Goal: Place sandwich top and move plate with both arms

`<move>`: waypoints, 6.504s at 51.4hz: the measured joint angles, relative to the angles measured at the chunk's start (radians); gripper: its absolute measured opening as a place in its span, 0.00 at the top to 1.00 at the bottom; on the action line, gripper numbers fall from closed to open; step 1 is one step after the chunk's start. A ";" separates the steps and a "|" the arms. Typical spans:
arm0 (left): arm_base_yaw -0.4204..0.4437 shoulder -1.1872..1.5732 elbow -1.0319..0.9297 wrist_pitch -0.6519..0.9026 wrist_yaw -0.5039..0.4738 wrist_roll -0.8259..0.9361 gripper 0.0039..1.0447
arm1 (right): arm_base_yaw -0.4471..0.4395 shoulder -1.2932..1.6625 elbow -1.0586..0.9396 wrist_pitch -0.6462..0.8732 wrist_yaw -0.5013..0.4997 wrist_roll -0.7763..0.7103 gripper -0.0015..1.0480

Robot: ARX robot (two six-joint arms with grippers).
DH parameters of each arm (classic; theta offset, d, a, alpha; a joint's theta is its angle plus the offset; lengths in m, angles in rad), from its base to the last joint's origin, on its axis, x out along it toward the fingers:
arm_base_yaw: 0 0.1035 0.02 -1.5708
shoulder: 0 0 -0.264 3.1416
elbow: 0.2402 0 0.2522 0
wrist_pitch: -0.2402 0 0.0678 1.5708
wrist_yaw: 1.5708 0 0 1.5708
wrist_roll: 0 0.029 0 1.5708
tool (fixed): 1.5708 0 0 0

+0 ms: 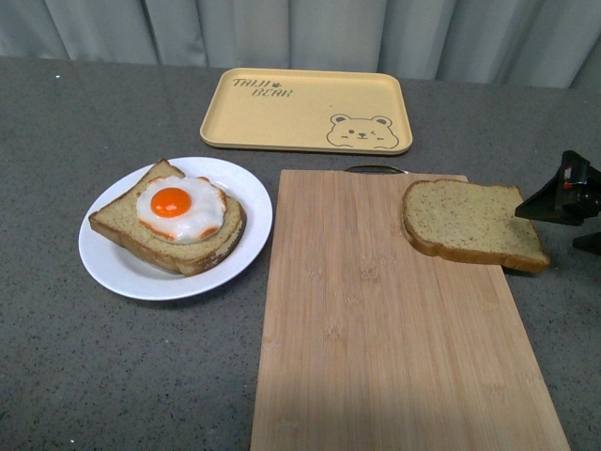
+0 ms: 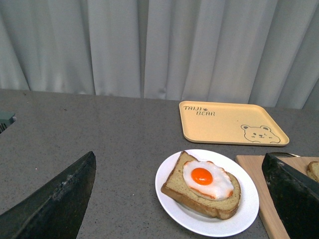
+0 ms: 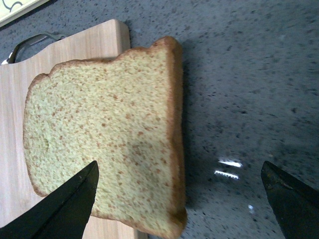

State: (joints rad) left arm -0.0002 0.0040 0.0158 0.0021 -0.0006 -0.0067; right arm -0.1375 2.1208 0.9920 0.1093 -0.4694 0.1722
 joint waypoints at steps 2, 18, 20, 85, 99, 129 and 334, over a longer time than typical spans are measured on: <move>0.000 0.000 0.000 0.000 0.000 0.000 0.06 | 0.007 0.011 0.010 -0.002 -0.006 0.014 0.09; 0.000 0.000 0.000 0.000 0.000 0.000 0.06 | 0.056 0.086 0.091 -0.080 0.006 0.061 0.49; 0.000 0.000 0.000 0.000 0.000 0.000 0.06 | 0.057 0.086 0.091 -0.080 0.005 0.064 0.54; 0.000 0.000 0.000 0.000 0.000 0.000 0.06 | 0.683 0.209 0.388 0.219 -0.058 0.771 0.98; 0.000 0.000 0.000 0.000 0.000 0.000 0.06 | 0.698 0.210 0.391 0.191 -0.039 0.769 0.98; 0.000 0.000 0.000 0.000 0.000 0.000 0.06 | 0.627 -0.005 0.133 0.180 0.001 0.629 0.07; -0.161 1.056 0.203 0.294 0.051 -0.470 0.06 | 0.140 -2.116 -0.987 -0.108 0.468 -0.170 0.09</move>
State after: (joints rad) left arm -0.1608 1.0603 0.2192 0.2958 0.0505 -0.4770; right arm 0.0025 0.0044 0.0048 0.0017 -0.0017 0.0021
